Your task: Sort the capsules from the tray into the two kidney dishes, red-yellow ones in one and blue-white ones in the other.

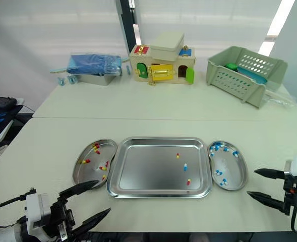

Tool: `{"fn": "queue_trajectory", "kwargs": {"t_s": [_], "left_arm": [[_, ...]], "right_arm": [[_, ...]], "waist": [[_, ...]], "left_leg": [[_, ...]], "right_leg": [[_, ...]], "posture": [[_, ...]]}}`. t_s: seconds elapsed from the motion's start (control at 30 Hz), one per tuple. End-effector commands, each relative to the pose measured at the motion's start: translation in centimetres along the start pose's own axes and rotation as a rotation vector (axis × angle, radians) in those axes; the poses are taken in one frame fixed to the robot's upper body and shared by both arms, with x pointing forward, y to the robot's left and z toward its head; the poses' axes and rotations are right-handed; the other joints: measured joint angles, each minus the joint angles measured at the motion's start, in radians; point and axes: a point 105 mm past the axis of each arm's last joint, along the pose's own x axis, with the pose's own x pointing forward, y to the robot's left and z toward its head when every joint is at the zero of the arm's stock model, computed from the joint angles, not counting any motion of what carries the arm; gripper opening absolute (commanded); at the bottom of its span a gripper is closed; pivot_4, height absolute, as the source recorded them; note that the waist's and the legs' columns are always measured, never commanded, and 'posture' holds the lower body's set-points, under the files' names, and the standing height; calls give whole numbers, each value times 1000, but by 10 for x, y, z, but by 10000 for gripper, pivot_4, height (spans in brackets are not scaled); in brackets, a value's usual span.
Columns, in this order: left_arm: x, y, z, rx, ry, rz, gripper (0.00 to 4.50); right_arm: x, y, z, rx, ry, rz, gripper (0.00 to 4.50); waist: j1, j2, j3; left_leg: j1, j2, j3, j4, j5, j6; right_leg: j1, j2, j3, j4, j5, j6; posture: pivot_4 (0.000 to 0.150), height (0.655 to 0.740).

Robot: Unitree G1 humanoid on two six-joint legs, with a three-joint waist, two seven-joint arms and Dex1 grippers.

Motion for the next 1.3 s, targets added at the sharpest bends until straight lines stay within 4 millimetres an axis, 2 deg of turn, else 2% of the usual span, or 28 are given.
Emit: {"fn": "queue_trajectory", "kwargs": {"t_s": [0.03,0.23,0.4,0.5,0.73,0.97,1.13,1.3], "left_arm": [[11,3,11,43,28,-111,44535],[36,30,17,72,129,-238,44535],[56,53,20,74,187,-263,44535],[81,65,27,90,198,-297,44535],[124,75,23,187,253,-421,44535],[191,84,26,281,236,-442,44535],[214,82,17,292,262,-451,44535],[226,83,9,308,296,-456,44535]], "right_arm": [[10,34,12,-61,-81,44,45000],[36,71,3,-103,-170,25,45000],[48,78,4,-116,-227,-31,45000],[56,87,3,-125,-263,-59,45000],[69,100,-10,-71,-247,-76,45000],[72,107,-18,-23,-229,-130,45000],[74,106,-13,4,-245,-186,45000],[75,102,-12,1,-248,-224,45000]], "waist": [[4,1,0],[7,1,-1],[-4,2,-1],[-1,2,-1],[2,1,-1],[3,1,0],[-6,0,0],[-4,0,0]], "left_leg": [[0,0,-1,0,0,0],[0,0,-3,0,0,0],[1,1,-3,-1,0,0],[1,1,-4,-1,0,0],[0,0,-4,0,0,-1],[-1,0,-5,1,1,-1],[-1,0,-5,1,1,-1],[-1,0,-5,1,1,-1]], "right_leg": [[0,0,-1,1,0,0],[1,1,-2,1,0,0],[-1,2,-2,2,0,-1],[0,2,-2,2,0,-1],[-1,3,-2,2,0,-1],[-1,3,-2,2,0,-1],[-2,3,-2,2,0,-1],[-2,3,-2,3,0,-1]], "posture": [[1500,7400],[1500,7400],[1500,7400],[1500,7400],[1500,7400],[1500,7400],[1500,7400],[1500,7400]]}}
